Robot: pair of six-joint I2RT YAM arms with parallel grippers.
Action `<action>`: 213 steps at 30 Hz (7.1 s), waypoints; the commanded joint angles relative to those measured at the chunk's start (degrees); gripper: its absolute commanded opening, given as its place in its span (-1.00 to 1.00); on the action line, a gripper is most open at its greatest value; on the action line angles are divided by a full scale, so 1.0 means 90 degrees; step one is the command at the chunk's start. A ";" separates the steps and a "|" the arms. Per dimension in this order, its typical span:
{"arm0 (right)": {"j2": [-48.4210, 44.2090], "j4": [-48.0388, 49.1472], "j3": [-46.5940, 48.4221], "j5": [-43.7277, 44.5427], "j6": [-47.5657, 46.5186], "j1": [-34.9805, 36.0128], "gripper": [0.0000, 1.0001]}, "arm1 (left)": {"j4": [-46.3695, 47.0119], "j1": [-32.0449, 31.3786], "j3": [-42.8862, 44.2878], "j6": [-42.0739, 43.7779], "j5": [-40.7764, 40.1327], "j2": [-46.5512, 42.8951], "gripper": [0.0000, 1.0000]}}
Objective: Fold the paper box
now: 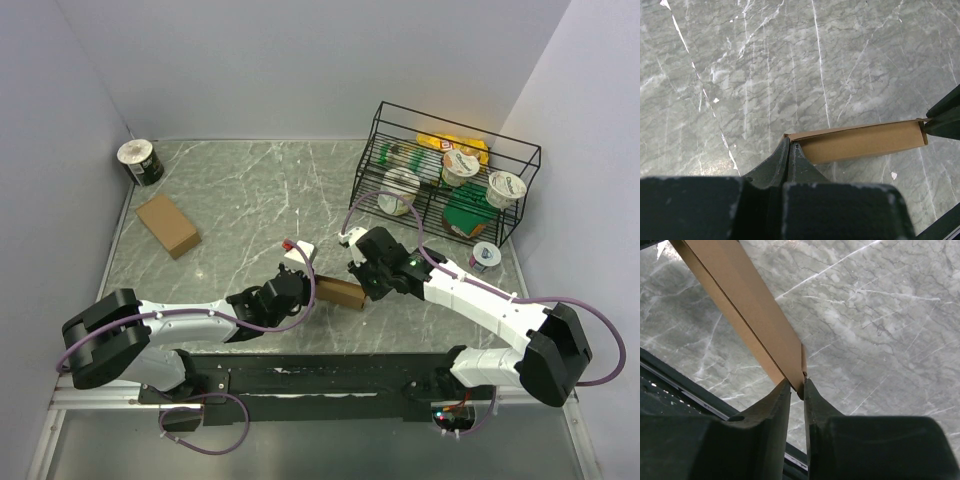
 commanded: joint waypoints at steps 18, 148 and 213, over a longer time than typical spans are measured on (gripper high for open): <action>0.0387 -0.0346 0.0731 0.0161 0.1307 0.0049 -0.81 | -0.1212 -0.0396 -0.0373 0.0072 0.0241 0.0220 -0.98; 0.0231 0.0845 0.0605 0.0552 0.2665 0.0469 -1.00 | -0.1661 -0.0944 -0.0022 -0.0378 -0.0052 0.0523 -0.98; 0.0504 0.1675 0.0566 0.0044 0.3329 0.0400 -1.00 | -0.1622 -0.1129 -0.0051 -0.0339 -0.0081 0.0523 -0.98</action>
